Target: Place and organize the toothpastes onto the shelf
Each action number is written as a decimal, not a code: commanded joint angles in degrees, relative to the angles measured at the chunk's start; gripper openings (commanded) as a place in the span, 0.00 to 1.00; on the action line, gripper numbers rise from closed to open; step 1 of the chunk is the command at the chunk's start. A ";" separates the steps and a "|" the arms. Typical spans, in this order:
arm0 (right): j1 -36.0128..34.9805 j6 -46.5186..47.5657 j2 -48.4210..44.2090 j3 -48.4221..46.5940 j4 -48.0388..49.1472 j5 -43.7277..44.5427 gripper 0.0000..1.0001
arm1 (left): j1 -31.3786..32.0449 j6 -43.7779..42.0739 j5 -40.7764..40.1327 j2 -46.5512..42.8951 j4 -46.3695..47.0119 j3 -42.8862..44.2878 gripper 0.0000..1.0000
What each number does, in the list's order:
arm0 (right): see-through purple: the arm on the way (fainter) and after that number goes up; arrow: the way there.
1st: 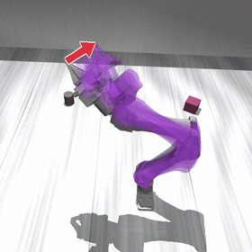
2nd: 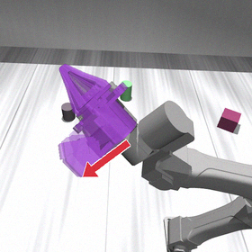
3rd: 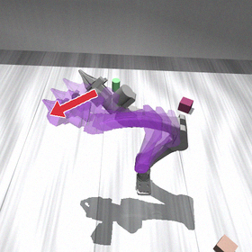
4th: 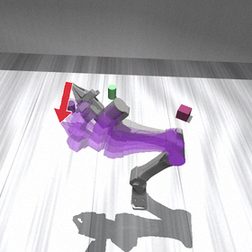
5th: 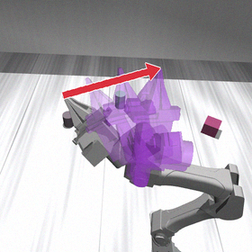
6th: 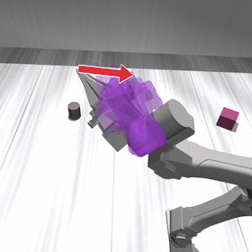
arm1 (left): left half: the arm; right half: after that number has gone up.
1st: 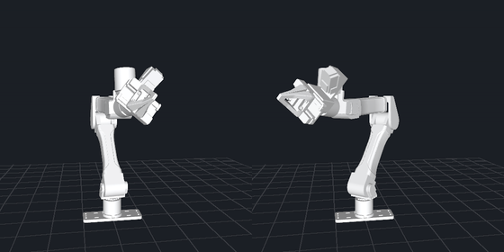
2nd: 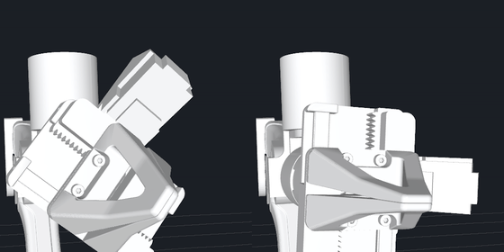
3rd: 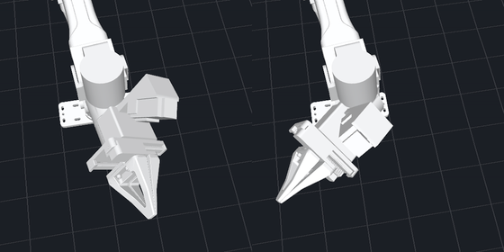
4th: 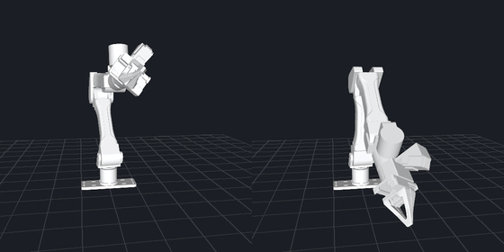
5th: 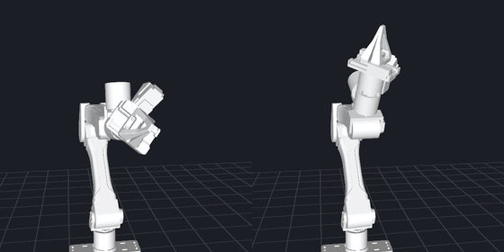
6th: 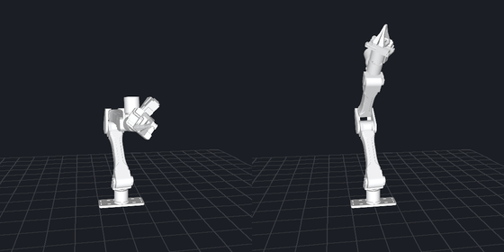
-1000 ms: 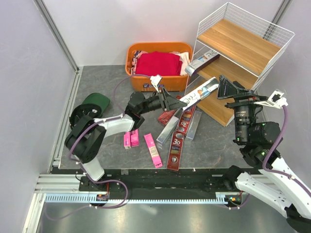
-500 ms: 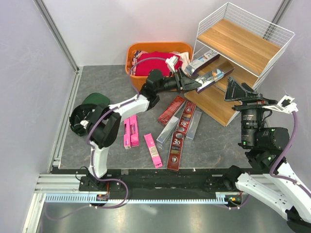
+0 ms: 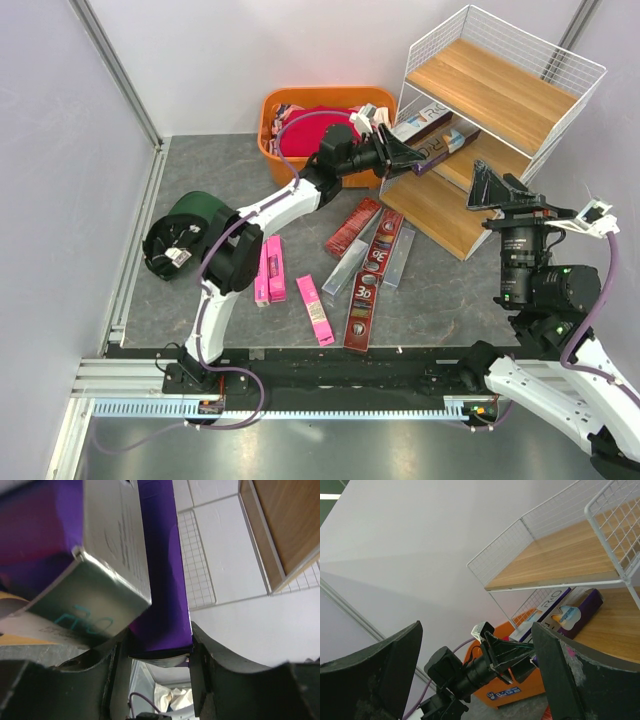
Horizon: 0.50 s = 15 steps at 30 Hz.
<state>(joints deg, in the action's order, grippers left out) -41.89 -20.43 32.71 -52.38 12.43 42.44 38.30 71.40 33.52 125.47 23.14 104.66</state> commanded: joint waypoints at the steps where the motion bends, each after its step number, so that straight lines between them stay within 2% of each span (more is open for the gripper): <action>1: -0.04 1.53 -0.89 -2.37 -0.38 1.07 0.98 | -0.25 4.01 -2.84 2.84 -1.25 6.16 0.08; 15: -0.04 1.88 -2.48 -2.64 -1.70 1.95 0.98 | -0.34 9.55 -10.84 5.22 -2.13 7.40 0.15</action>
<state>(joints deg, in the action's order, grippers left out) -41.89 -19.62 30.74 -52.86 11.29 43.70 38.33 78.78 28.16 129.78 21.52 109.97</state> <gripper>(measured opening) 0.982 0.505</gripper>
